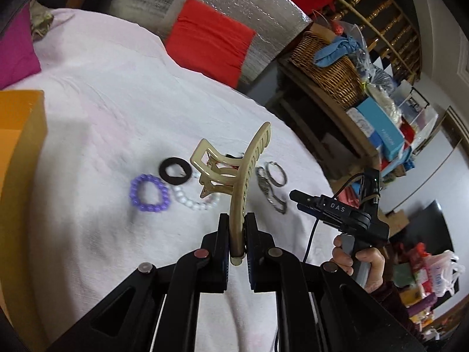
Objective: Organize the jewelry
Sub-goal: 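Lift the clip with the left tool while the right tool grasps the silver watch, then carry clip and watch into the orange box and open both tools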
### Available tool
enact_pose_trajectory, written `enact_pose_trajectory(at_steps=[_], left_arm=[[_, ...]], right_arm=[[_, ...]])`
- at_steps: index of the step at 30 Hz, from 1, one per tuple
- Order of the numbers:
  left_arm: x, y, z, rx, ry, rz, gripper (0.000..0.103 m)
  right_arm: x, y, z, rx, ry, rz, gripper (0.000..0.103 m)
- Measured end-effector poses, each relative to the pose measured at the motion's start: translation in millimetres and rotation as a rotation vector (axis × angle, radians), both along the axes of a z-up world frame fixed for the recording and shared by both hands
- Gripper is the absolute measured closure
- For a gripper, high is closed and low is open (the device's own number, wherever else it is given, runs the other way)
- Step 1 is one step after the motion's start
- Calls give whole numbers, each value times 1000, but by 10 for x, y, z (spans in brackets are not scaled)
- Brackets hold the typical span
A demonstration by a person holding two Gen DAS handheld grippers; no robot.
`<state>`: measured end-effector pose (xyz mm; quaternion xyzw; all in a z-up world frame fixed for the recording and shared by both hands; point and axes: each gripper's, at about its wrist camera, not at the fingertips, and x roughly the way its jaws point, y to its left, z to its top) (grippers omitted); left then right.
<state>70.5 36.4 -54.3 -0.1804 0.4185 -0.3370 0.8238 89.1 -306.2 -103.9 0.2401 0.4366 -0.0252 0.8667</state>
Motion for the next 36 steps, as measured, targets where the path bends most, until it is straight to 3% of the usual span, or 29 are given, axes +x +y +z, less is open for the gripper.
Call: enact_pose_trajectory(at_steps=[5, 9, 13, 14, 15, 17, 36], left_arm=[[-1, -7, -11, 46, -11, 12, 93], [8, 10, -19, 73, -19, 21, 93], [37, 22, -30, 94, -19, 38, 93], [41, 25, -35, 95, -18, 40, 93], [46, 27, -39, 99, -19, 44, 93], [47, 24, -36, 114, -26, 51, 93], [-131, 116, 134, 183, -124, 121, 92]], right_arm=[[250, 267, -103, -113, 12, 81, 44], [441, 352, -259, -207, 62, 84, 43], [529, 398, -285, -252, 49, 69, 46], [537, 424, -283, -268, 44, 66, 56], [545, 451, -279, -282, 41, 68, 72], [552, 495, -267, -308, 45, 75, 80], [166, 272, -6, 176, -46, 87, 82]])
